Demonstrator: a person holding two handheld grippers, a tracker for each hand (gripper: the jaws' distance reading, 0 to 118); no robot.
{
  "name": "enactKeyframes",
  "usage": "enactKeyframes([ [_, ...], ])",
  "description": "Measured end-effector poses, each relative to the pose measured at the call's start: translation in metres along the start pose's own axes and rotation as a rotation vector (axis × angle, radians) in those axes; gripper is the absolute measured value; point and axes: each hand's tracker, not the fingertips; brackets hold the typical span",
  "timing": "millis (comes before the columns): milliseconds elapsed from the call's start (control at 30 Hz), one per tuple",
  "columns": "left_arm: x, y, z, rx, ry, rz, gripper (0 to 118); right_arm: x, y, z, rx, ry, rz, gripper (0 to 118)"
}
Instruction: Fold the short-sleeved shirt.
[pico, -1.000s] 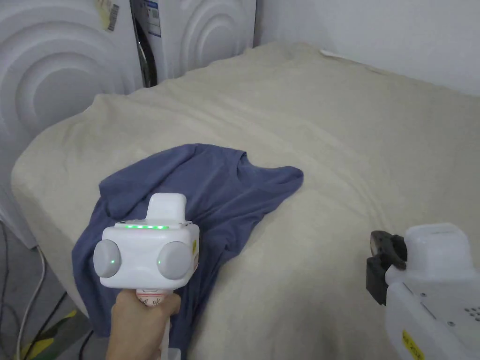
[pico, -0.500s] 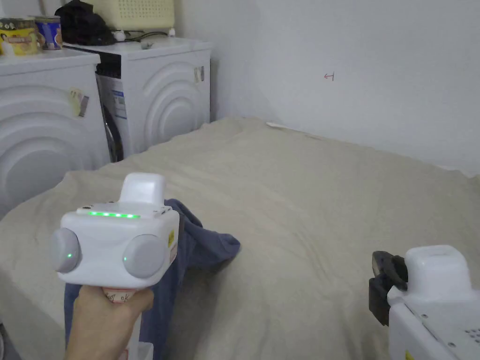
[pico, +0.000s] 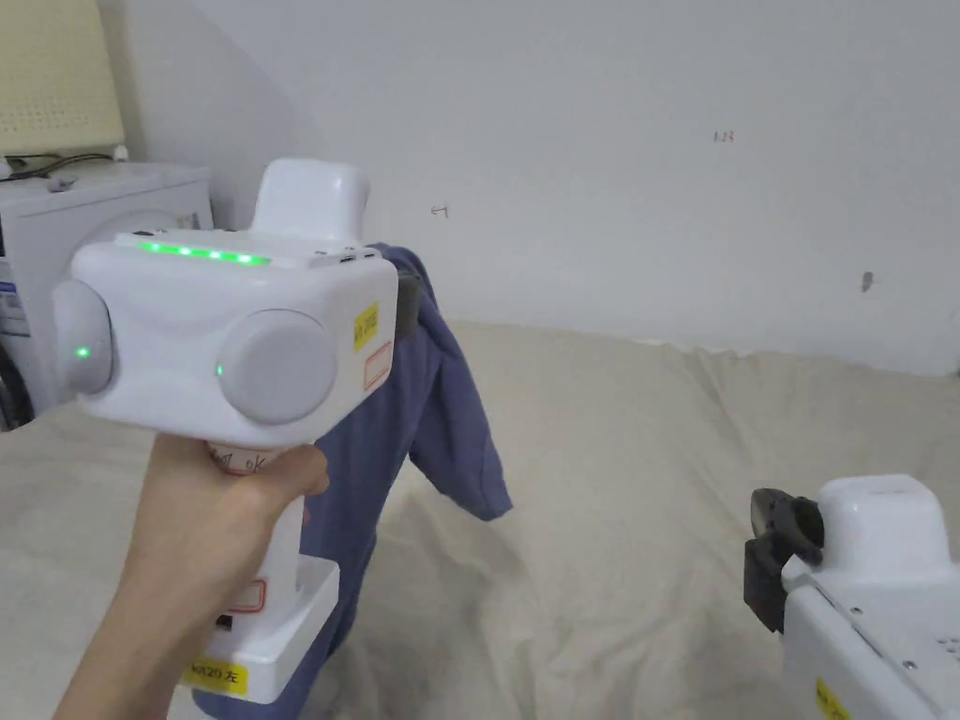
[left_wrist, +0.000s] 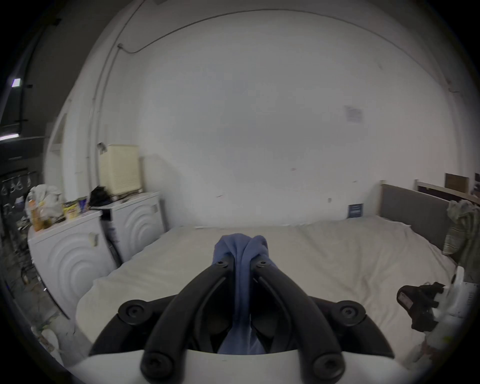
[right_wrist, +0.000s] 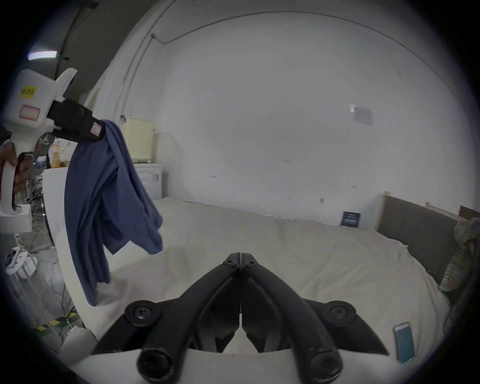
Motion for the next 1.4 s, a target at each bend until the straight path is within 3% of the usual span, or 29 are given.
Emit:
enactKeyframes([
  [67, 0.033, 0.003, -0.006, 0.011, -0.054, -0.039, 10, 0.02, -0.003, 0.01, -0.004, -0.042, -0.001, 0],
  [200, 0.097, -0.01, -0.024, -0.034, -0.262, 0.009, 10, 0.059, -0.014, 0.029, -0.026, -0.145, -0.007, 0],
  [333, 0.169, -0.049, -0.043, -0.119, -0.401, -0.083, 10, 0.095, -0.029, 0.043, -0.058, -0.217, -0.043, 0],
  [400, 0.197, -0.077, -0.053, -0.204, -0.475, -0.053, 10, 0.108, -0.037, 0.043, -0.086, -0.241, -0.048, 0],
  [667, 0.271, -0.216, -0.087, -0.578, -0.565, -0.066, 10, 0.134, -0.082, 0.022, -0.227, -0.242, -0.137, 0],
  [867, 0.264, -0.233, -0.102, -0.598, -0.533, -0.051, 12, 0.132, -0.099, 0.009, -0.291, -0.23, -0.102, 0],
  [900, 0.261, -0.231, -0.103, -0.607, -0.536, -0.06, 18, 0.131, -0.1, 0.008, -0.295, -0.229, -0.103, 0],
  [933, 0.259, -0.229, -0.104, -0.618, -0.536, -0.067, 35, 0.131, -0.1, 0.006, -0.299, -0.229, -0.105, 0],
  [967, 0.256, -0.228, -0.104, -0.619, -0.534, -0.06, 76, 0.131, -0.1, 0.006, -0.298, -0.228, -0.11, 0],
  [1000, 0.251, -0.227, -0.103, -0.618, -0.54, -0.055, 104, 0.13, -0.099, 0.006, -0.296, -0.225, -0.116, 0],
  [1033, 0.244, -0.226, -0.099, -0.604, -0.549, -0.033, 118, 0.129, -0.098, 0.006, -0.295, -0.221, -0.119, 0],
  [1067, 0.236, -0.218, -0.096, -0.498, -0.568, 0.012, 117, 0.128, -0.097, 0.006, -0.292, -0.218, -0.118, 0],
  [1100, 0.229, -0.216, -0.095, -0.568, -0.576, 0.0, 117, 0.125, -0.095, 0.005, -0.289, -0.216, -0.114, 0],
  [1233, 0.202, -0.197, -0.086, -0.522, -0.537, -0.03, 117, 0.115, -0.085, 0.004, -0.27, -0.206, -0.086, 0],
  [1300, 0.185, -0.188, -0.084, -0.509, -0.51, -0.025, 111, 0.11, -0.079, 0.002, -0.262, -0.184, -0.082, 0],
  [1333, 0.174, -0.184, -0.083, -0.504, -0.48, -0.002, 102, 0.106, -0.077, -0.001, -0.256, -0.175, -0.077, 0],
  [1400, 0.151, -0.178, -0.084, -0.482, -0.424, 0.023, 55, 0.099, -0.072, -0.005, -0.246, -0.168, -0.057, 0],
])
